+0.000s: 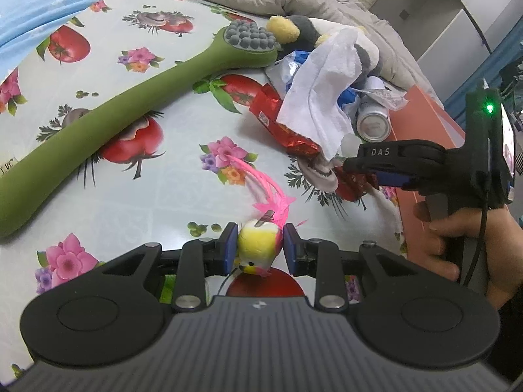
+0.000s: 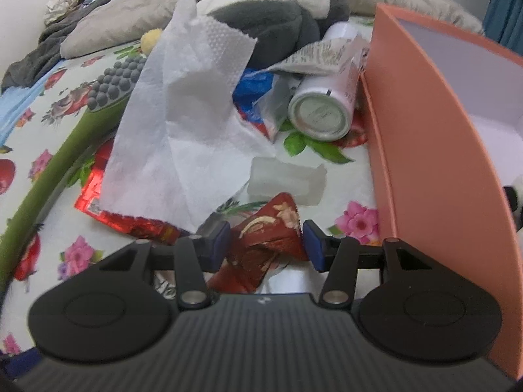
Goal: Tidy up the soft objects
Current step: 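Hold the bird toy with the left tool while the right tool grasps the red candy wrapper, then carry the bird toy and wrapper over the pink box and open both tools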
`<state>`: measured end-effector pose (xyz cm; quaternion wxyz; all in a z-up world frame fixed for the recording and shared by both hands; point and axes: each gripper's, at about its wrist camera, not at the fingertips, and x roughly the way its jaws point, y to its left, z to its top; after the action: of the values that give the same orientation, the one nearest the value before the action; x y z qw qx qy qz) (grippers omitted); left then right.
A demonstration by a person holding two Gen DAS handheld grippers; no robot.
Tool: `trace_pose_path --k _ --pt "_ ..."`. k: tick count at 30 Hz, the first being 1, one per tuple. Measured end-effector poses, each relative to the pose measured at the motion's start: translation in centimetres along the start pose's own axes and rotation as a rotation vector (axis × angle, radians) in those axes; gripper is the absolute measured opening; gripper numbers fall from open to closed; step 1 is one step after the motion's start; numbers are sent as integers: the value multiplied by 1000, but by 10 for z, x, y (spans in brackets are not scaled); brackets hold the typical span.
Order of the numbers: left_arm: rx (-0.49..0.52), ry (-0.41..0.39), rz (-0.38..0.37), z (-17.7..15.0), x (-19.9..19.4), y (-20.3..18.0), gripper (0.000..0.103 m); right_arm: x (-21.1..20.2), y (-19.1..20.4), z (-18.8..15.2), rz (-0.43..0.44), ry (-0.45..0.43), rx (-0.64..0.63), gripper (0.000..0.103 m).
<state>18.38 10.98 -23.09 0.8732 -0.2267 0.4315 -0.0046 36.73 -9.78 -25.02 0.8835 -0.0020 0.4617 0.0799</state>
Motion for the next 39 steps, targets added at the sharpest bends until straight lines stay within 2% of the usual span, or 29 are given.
trace_pose_path --k 6,13,24,39 --pt "0 -13 0 -1 -6 -1 34 -4 0 -3 39 16 9 38" --pt "18 -30 3 -2 -15 -5 34 -19 0 -13 78 34 20 36" --pt "62 -37 -1 -19 -36 -19 35 -86 -1 -35 145 -17 1 36" --pt "83 -51 -16 -35 -80 -37 35 -147 -3 -86 216 15 -29 36"
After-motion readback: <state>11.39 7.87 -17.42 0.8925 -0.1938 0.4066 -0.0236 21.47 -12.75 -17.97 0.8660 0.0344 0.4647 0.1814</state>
